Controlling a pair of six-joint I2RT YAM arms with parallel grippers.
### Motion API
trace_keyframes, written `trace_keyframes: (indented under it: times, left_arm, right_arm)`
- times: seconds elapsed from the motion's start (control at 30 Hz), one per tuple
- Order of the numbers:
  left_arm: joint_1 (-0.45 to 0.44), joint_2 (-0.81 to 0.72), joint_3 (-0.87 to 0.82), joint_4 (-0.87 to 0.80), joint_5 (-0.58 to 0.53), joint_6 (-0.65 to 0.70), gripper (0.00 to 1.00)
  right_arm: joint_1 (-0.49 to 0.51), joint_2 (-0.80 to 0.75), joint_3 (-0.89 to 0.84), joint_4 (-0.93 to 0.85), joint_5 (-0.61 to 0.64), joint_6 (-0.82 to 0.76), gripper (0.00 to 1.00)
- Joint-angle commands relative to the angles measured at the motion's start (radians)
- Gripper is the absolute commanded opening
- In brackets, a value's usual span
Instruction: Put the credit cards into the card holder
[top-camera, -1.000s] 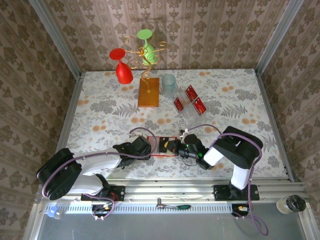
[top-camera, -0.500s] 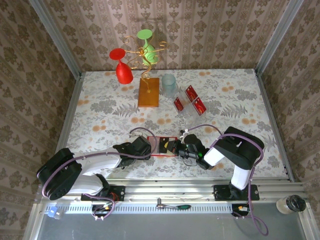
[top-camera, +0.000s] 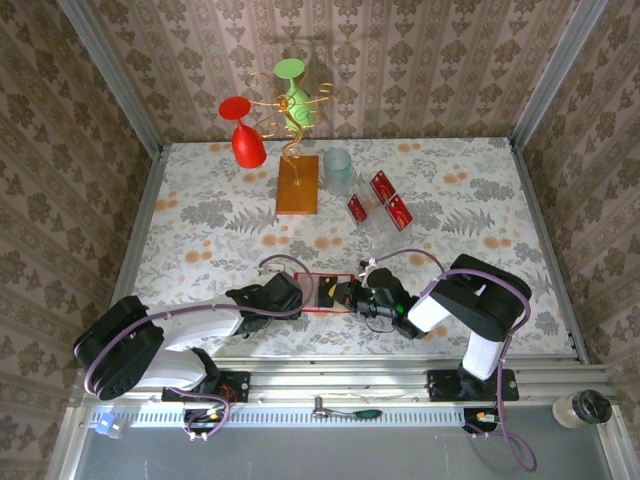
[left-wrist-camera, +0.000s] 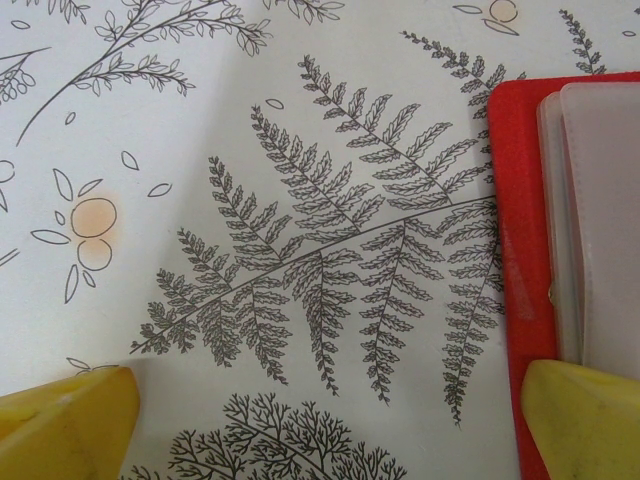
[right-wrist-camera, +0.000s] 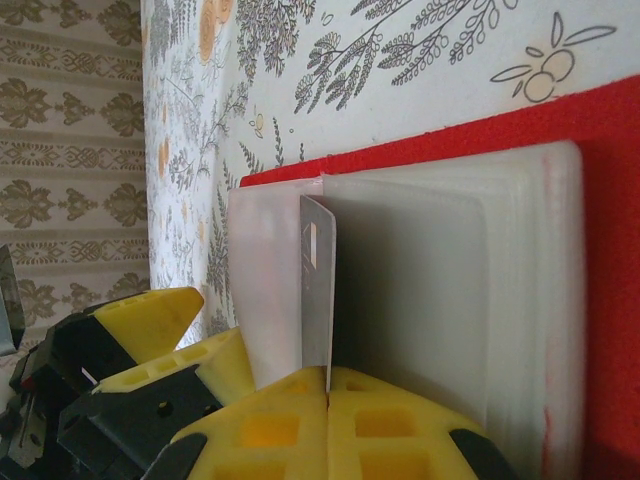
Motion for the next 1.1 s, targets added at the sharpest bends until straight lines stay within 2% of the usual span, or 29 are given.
trace_keyframes:
  times: [0.0, 0.27, 0.3, 0.37, 0.47, 0.53, 0.6, 0.77, 0.87, 0.93, 1.0, 1.07]
  left_arm:
    - [-0.007, 0.033, -0.027, -0.003, 0.001, -0.01, 1.0]
    - [-0.008, 0.038, -0.029, 0.007, 0.005, -0.01, 1.0]
    - [-0.007, 0.039, -0.029, 0.008, 0.007, -0.01, 1.0]
    - [-0.008, 0.038, -0.03, 0.01, 0.006, -0.01, 1.0]
    - [-0.007, 0.039, -0.035, 0.016, 0.007, -0.011, 1.0]
    - [-0.007, 0.038, -0.039, 0.023, 0.008, -0.013, 1.0]
    - [-0.007, 0.038, -0.045, 0.034, 0.01, -0.016, 1.0]
    - [-0.007, 0.036, -0.055, 0.055, 0.009, -0.022, 1.0]
    - [-0.007, 0.036, -0.058, 0.062, 0.011, -0.024, 1.0]
    - [-0.008, 0.033, -0.061, 0.065, 0.011, -0.023, 1.0]
    - [-0.007, 0.032, -0.062, 0.065, 0.012, -0.02, 1.0]
    - [-0.007, 0.03, -0.063, 0.066, 0.013, -0.018, 1.0]
  right_arm:
    - [0.025, 0.042, -0.018, -0.247, -0.026, 0.004, 0.0]
    - [0.026, 0.075, 0.024, -0.283, -0.053, -0.005, 0.0]
    - [0.025, 0.075, 0.029, -0.286, -0.06, -0.011, 0.04]
    - [0.023, 0.06, 0.044, -0.32, -0.075, -0.03, 0.23]
    - [0.016, -0.001, 0.072, -0.429, -0.086, -0.086, 0.44]
    - [-0.001, -0.066, 0.089, -0.523, -0.086, -0.131, 0.51]
    - [-0.019, -0.138, 0.113, -0.64, -0.075, -0.185, 0.54]
    - [-0.041, -0.272, 0.216, -0.949, -0.009, -0.328, 0.53]
    - [-0.047, -0.272, 0.278, -1.042, 0.004, -0.389, 0.38]
    - [-0.049, -0.243, 0.309, -1.05, -0.013, -0.409, 0.23]
    - [-0.048, -0.21, 0.332, -1.04, -0.03, -0.413, 0.16]
    - [-0.048, -0.177, 0.353, -1.032, -0.039, -0.415, 0.13]
